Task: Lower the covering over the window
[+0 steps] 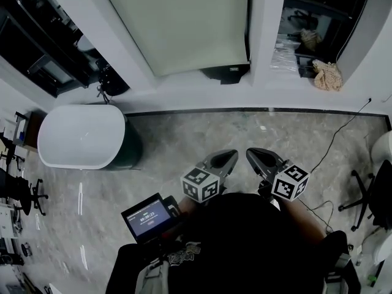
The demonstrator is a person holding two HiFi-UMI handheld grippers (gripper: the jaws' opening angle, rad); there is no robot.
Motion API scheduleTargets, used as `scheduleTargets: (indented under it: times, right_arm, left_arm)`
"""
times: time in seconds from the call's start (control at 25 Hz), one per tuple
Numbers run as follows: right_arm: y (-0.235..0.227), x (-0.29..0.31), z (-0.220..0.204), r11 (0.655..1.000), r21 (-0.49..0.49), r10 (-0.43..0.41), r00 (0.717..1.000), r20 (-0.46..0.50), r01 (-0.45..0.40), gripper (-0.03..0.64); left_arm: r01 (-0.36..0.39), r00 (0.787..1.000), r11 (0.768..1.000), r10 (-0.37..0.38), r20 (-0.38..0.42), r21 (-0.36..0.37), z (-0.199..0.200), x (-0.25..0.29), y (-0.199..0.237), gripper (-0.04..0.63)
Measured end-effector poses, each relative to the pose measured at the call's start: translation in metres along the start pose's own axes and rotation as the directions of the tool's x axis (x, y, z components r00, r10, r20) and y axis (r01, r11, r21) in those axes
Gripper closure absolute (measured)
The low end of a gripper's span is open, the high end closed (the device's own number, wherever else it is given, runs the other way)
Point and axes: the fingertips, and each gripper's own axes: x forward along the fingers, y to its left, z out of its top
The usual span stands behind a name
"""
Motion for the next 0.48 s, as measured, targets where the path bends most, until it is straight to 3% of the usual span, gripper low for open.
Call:
scheduleTargets:
  times: [0.28, 0.48]
  right_arm:
    - [0.018, 0.001, 0.002, 1.0, -0.003, 0.016, 1.0, 0.002, -0.016, 0.611]
    - [-0.003, 0.001, -0.004, 1.0, 0.009, 0.019, 1.0, -0.007, -0.019, 0.611]
  left_arm:
    - [-0.018, 0.999, 1.0, 0.018, 0.041, -0.013, 0.023, -0.015, 0.0, 0.588]
    - [-0.009, 1.0, 1.0, 0.009, 0.003, -0.028, -0.006, 0.003, -0.001, 0.588]
